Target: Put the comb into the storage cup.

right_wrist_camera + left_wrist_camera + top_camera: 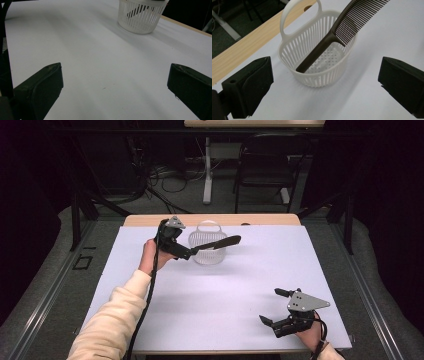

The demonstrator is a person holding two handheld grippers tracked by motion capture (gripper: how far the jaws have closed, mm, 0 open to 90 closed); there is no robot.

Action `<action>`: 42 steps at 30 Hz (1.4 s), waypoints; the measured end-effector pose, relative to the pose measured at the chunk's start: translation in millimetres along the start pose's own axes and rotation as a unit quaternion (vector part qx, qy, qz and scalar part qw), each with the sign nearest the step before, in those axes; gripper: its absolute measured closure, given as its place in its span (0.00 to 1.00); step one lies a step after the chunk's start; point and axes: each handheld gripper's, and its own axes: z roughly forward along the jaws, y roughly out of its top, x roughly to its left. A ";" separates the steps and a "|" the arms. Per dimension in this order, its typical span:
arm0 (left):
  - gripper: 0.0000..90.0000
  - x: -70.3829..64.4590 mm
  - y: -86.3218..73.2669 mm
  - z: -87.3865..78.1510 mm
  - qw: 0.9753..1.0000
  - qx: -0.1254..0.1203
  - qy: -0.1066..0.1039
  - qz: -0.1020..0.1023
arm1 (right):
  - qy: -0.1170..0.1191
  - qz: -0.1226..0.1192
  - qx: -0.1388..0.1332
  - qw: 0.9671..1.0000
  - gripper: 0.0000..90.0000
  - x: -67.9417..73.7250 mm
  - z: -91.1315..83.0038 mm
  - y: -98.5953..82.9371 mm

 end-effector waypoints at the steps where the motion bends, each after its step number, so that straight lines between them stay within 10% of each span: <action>1: 0.00 -0.6 -1.3 -1.6 1.000 0.001 0.000 -0.001 | 0.000 0.000 0.000 1.000 0.00 -0.1 -0.1 0.0; 42: 0.00 -32.2 -50.3 -41.9 0.999 0.032 0.013 0.006 | 0.000 0.000 0.003 1.000 0.00 0.2 0.1 0.0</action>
